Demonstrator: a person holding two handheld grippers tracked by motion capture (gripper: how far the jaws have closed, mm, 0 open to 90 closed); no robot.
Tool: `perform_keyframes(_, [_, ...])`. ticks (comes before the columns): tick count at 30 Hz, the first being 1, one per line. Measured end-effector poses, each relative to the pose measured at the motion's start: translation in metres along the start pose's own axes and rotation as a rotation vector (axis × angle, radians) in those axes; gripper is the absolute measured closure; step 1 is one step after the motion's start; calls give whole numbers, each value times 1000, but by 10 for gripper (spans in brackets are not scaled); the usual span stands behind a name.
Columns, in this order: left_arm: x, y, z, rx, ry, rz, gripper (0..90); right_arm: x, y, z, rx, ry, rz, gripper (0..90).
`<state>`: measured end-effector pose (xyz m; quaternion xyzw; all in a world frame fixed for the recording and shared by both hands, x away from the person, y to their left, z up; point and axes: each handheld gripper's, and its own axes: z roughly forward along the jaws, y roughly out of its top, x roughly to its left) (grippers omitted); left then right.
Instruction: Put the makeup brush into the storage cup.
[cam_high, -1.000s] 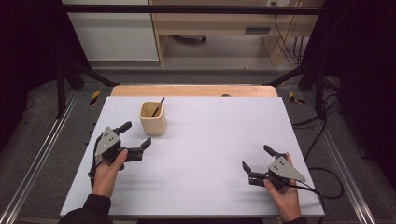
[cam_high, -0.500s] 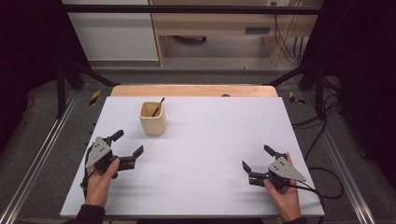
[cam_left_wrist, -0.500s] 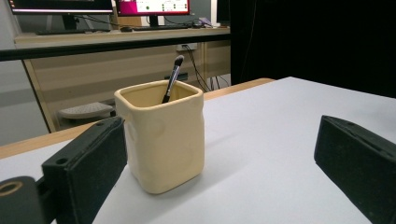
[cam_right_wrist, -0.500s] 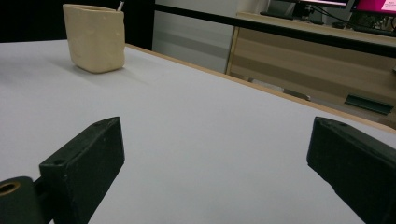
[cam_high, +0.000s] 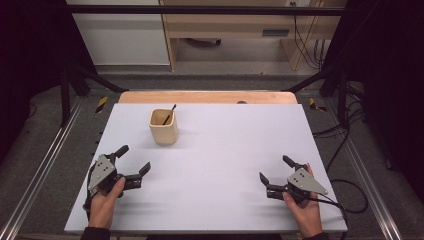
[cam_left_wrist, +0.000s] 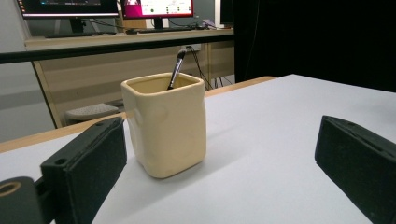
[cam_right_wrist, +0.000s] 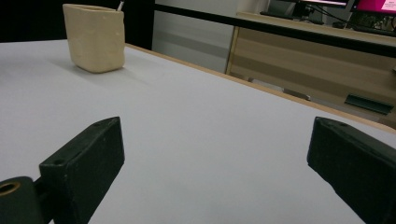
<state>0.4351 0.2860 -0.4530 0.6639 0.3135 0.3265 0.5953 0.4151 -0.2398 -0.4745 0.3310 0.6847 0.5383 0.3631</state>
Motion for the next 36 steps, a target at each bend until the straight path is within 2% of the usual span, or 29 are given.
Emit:
perform_keyframes(19, [-4, -8, -6, -24, -1, 1, 18, -1, 0, 0, 1, -4, -1, 41])
perform_keyframes(27, [-7, -14, -8, -15, -12, -2, 18, 0, -1, -1, -4, 0, -6, 43])
perform_keyframes(36, [-13, -16, -7, 4, -25, 21, 18, -2, -2, -2, -12, -3, 1, 44])
